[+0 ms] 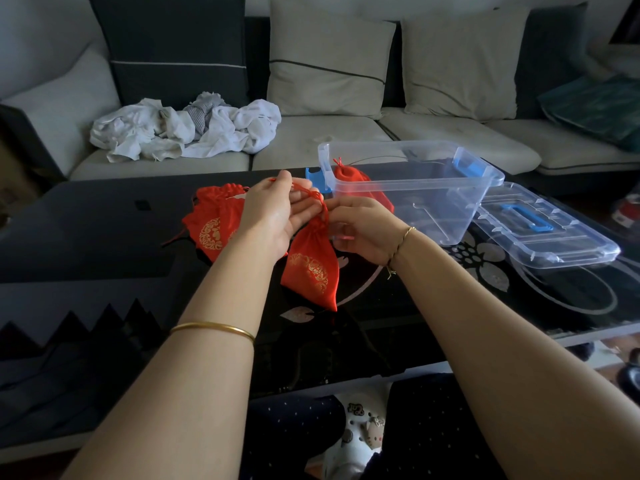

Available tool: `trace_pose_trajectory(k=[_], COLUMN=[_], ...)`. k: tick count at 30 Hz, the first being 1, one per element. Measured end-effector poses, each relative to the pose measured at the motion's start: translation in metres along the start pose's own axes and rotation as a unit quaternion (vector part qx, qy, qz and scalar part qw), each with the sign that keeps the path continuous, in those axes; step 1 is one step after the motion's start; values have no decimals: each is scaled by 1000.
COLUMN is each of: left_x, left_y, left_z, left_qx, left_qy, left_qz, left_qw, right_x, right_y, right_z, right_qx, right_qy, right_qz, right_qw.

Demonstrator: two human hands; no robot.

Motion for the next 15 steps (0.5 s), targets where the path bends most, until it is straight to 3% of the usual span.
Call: trace_pose_trajectory(k=[11, 15], left_x=[1, 3], left_y=[-3, -9], left_z=[1, 4], left_qx=[20, 21], left_qy=[-12, 1], left_qz=[-33, 15], left_qw=[999, 1000], right_x=[-8, -13], right_y=[-2, -12], right_z=[-4, -9], right_qx=[118, 137], right_qy=[-100, -108], right_qz=[-176, -150], right_qw=[972, 973])
Point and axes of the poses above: each hand's wrist, its own z-axis towards the middle knuckle, its own y-axis out of the palm, x = y × z, the point moved 4 cm from there along z, towards the middle knuckle, and after that the axes turned 8 degrees about y, right-handed, at the moved point
